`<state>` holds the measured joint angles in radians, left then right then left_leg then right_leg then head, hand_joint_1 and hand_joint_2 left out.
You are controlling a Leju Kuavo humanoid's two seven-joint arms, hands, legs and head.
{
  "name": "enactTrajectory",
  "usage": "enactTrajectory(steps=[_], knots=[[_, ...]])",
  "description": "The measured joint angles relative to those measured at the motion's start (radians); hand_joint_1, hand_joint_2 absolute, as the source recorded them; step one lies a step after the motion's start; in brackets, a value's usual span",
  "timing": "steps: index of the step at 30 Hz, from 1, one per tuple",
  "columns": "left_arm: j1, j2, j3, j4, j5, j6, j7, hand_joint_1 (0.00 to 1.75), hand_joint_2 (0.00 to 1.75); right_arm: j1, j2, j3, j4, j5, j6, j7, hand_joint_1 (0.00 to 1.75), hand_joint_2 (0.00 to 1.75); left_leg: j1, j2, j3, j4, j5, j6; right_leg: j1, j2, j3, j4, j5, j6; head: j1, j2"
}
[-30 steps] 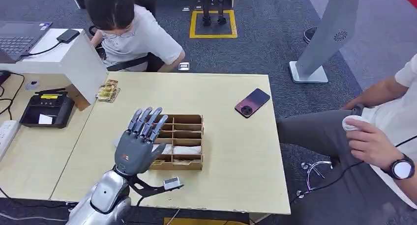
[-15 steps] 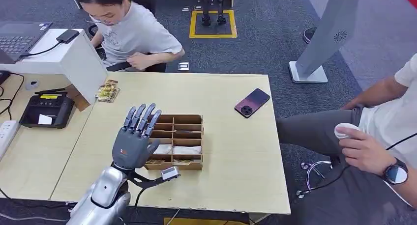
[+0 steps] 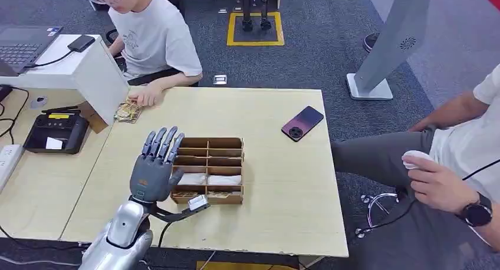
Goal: Pass the card to the sensor for recognition and then transmit it.
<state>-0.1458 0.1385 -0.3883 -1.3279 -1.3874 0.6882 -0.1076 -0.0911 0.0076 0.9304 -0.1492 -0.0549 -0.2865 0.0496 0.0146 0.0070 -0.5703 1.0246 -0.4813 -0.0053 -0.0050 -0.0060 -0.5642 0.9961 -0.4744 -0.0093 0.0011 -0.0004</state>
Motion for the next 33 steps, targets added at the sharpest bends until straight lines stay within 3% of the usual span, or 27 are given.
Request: enactTrajectory(steps=[6,11,18,28,33], knots=[[-0.003,0.002,0.001,0.043,0.040,0.000,-0.011,0.00,1.75,0.001,0.000,0.000,0.000,0.000,-0.002,-0.010,0.00,0.00,0.000,0.000,0.000,0.000,0.000,0.000,0.000,0.000,0.000,0.000,0.000,0.000,0.000,0.000],[-0.012,0.009,0.001,0.070,0.181,-0.022,-0.050,0.00,1.75,0.001,0.000,0.000,0.000,-0.001,-0.005,-0.010,0.00,0.00,0.000,0.000,0.000,0.000,0.000,0.000,0.000,0.000,0.000,0.000,0.000,0.000,0.000,0.000],[-0.015,0.024,0.001,0.065,0.362,-0.120,-0.104,0.00,1.75,0.005,0.000,0.000,0.000,-0.002,-0.009,-0.011,0.00,0.00,0.000,0.000,0.000,0.000,0.000,0.000,0.000,0.000,0.000,0.000,0.000,0.000,0.000,0.000],[-0.015,0.026,0.001,0.050,0.383,-0.135,-0.114,0.00,1.75,0.006,0.000,0.000,0.000,-0.002,-0.010,-0.013,0.00,0.00,0.000,0.000,0.000,0.000,0.000,0.000,0.000,0.000,0.000,0.000,0.000,0.000,0.000,0.000],[-0.016,0.037,0.001,0.029,0.444,-0.178,-0.128,0.00,1.75,0.006,0.000,0.000,0.000,-0.002,-0.011,-0.014,0.00,0.00,0.000,0.000,0.000,0.000,0.000,0.000,0.000,0.000,0.000,0.000,0.000,0.000,0.000,0.000]])
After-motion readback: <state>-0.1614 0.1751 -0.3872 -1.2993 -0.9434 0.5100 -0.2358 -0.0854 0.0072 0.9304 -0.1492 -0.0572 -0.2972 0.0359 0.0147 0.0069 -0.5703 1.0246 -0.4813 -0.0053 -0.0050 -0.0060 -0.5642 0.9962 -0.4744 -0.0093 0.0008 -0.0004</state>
